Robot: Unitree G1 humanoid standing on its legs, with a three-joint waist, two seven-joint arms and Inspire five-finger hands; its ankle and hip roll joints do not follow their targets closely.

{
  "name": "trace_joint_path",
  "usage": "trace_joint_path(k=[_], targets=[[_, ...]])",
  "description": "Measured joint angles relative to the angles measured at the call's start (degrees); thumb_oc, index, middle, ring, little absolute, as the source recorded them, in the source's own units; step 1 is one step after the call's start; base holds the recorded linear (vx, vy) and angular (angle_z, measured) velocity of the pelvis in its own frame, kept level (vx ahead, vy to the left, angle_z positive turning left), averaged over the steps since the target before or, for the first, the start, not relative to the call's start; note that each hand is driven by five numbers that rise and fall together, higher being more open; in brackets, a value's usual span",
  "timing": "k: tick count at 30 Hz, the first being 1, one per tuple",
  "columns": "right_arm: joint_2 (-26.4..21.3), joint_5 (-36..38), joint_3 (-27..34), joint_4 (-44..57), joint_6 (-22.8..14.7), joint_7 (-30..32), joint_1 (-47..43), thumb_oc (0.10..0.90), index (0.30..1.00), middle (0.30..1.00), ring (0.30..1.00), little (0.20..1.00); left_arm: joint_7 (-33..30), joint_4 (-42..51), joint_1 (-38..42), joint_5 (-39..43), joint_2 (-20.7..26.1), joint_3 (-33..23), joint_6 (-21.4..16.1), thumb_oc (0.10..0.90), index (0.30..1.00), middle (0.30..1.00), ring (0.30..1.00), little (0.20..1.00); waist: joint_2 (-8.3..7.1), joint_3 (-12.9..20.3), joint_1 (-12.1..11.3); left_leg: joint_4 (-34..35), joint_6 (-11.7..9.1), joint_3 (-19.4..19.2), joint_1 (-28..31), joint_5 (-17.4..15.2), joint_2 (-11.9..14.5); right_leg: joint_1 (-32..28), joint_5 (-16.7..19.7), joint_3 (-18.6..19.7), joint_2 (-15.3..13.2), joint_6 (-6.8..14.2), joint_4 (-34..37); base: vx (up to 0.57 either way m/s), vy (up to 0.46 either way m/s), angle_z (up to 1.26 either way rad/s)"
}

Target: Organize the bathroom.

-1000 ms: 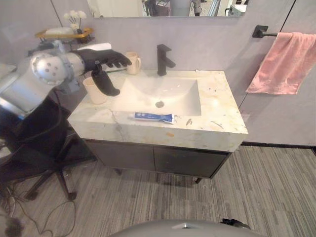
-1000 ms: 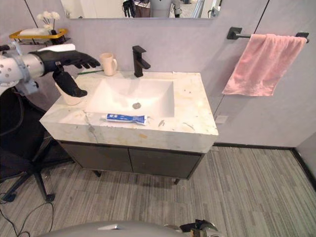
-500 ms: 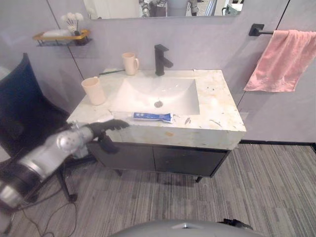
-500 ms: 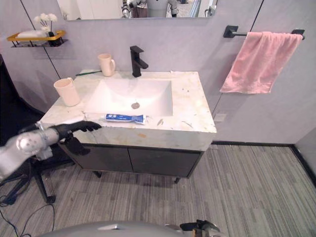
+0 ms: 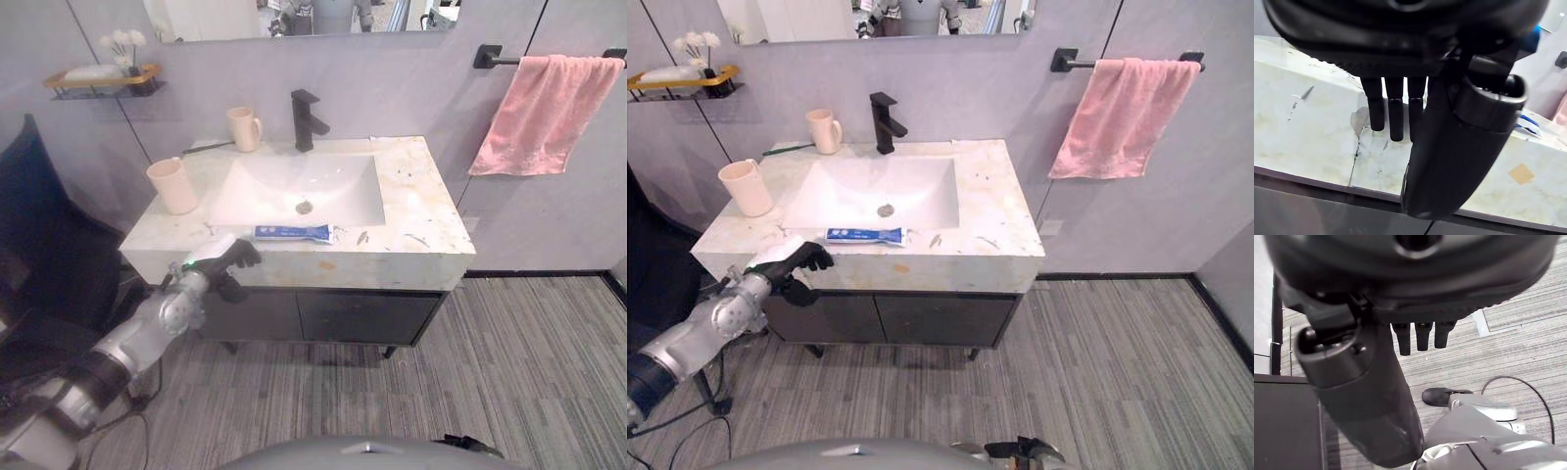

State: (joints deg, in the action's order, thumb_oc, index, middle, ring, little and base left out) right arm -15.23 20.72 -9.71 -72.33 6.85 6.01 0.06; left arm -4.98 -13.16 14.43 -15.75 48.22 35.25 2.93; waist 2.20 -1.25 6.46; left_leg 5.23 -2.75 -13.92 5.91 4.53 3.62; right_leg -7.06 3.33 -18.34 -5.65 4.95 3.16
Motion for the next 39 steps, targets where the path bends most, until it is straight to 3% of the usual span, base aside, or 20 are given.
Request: trace_joint_path(k=[6,20,26,33,39], targets=[[-0.02,-0.22,-0.02,0.0,-0.03,-0.22,0.25,0.8,0.9,0.9,0.9,0.9,-0.15,-2.1,-0.57,-2.93,-2.0,0.99,0.93,0.8,0.9,0.9,0.9,0.9,-0.03,0.58,0.29,0.0,0.27,-0.32,-0.42,-0.26,0.01,0.41,0.1,0.3,-0.02,0.14,-0.05,0.0,0.0,-0.01],[-0.02,-2.35,-0.08,0.04,-0.09,-0.47,0.19,0.8,0.9,0.9,0.9,0.9,-9.09,-6.68,-0.6,-3.12,-5.23,4.18,0.65,0.8,0.9,0.9,0.9,0.9,-0.06,0.94,0.69,0.0,0.56,-0.58,-0.36,-0.28,-0.07,0.46,0.18,0.5,-0.11,0.12,-0.09,0.0,0.0,-0.01],[-0.02,-2.34,-0.08,0.02,-0.09,-0.45,0.27,0.8,0.9,0.9,0.9,0.9,-18.64,-6.8,-1.62,-3.2,-5.3,4.42,-3.2,0.8,0.9,0.9,0.9,0.9,-0.19,0.85,0.57,0.0,0.59,-0.46,-0.18,-0.27,-0.07,0.15,0.17,0.34,-0.11,0.12,-0.05,0.0,0.0,0.0],[0.02,-2.32,-0.08,0.0,-0.12,-0.44,0.46,0.8,0.9,0.9,0.9,0.9,-25.89,-5.68,-1.39,-5.67,-5.17,-3.8,-5.36,0.8,0.9,0.9,0.9,0.9,-1.48,0.01,0.16,0.0,0.48,-0.41,0.33,-0.39,-0.01,-0.34,0.12,0.37,-0.08,0.07,-0.12,0.0,0.0,0.0],[0.18,-2.28,-0.06,-0.01,-0.11,-0.41,1.56,0.8,0.9,0.9,0.9,0.9,-25.09,-2.51,-0.67,-5.55,-0.92,-8.98,-5.57,0.8,0.9,0.9,0.9,0.9,-2.45,-0.46,0.19,0.0,0.68,-0.41,0.48,-0.33,-0.06,-0.49,0.13,0.38,-0.09,0.04,-0.01,0.0,0.0,0.0]])
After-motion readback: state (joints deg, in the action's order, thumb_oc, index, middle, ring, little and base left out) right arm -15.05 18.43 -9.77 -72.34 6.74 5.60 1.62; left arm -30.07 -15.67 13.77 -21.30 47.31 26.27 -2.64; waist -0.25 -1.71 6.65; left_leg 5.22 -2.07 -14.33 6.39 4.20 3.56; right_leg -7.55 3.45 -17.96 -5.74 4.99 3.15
